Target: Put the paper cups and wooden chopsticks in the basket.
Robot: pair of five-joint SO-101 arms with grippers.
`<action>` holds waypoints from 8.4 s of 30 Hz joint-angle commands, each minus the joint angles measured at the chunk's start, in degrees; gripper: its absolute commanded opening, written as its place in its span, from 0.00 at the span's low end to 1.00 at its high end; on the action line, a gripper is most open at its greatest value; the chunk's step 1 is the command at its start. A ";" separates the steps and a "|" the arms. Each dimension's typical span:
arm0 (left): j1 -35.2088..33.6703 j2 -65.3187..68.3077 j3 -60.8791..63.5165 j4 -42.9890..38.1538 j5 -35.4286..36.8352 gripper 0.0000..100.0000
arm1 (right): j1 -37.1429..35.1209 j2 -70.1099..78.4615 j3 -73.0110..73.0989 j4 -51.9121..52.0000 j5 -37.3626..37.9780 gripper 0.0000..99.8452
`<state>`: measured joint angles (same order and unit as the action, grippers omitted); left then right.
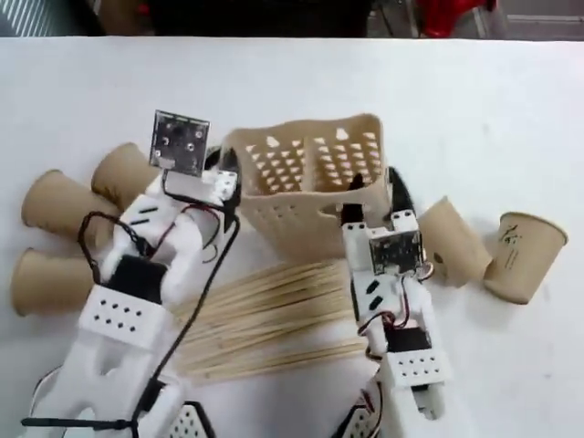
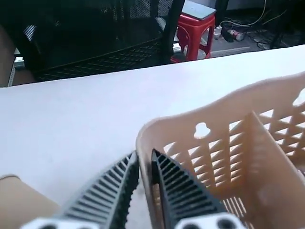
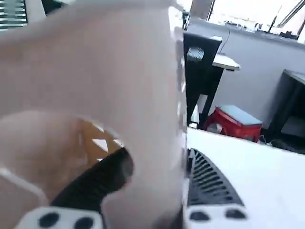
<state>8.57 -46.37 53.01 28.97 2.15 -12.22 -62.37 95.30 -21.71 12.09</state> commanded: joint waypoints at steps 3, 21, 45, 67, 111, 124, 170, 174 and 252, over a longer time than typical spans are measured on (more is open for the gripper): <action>-1.80 0.48 -3.96 0.09 -0.09 0.09 | -2.77 -2.95 -9.76 15.87 -11.34 0.02; 0.57 21.93 -13.89 4.48 -0.18 0.10 | -3.82 4.44 -12.22 26.51 -12.48 0.02; 4.18 19.91 -25.41 29.71 -3.78 0.21 | -2.86 4.88 -0.35 -10.42 -3.78 0.02; 4.35 20.00 -22.24 27.78 -25.67 0.02 | -3.12 4.44 0.44 -11.12 -3.69 0.02; -4.09 59.03 -117.19 73.49 -26.02 0.20 | -3.30 54.99 -34.64 -32.04 -7.30 0.02; -12.35 61.85 -109.98 73.58 -22.33 0.20 | -3.30 74.24 -40.62 -48.66 -6.33 0.02; -8.22 62.46 -70.15 42.37 -19.60 0.02 | -5.32 27.56 -11.43 -5.76 -5.98 0.29; -8.13 62.55 -70.15 42.37 -19.60 0.02 | -5.85 10.51 -9.93 8.31 -5.98 0.29; -4.70 -58.51 -31.12 25.49 -25.85 0.12 | 12.00 -40.92 1.49 94.46 -6.07 0.02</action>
<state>2.95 -105.01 21.27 58.68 -23.43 -0.70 -102.99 96.35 72.26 5.67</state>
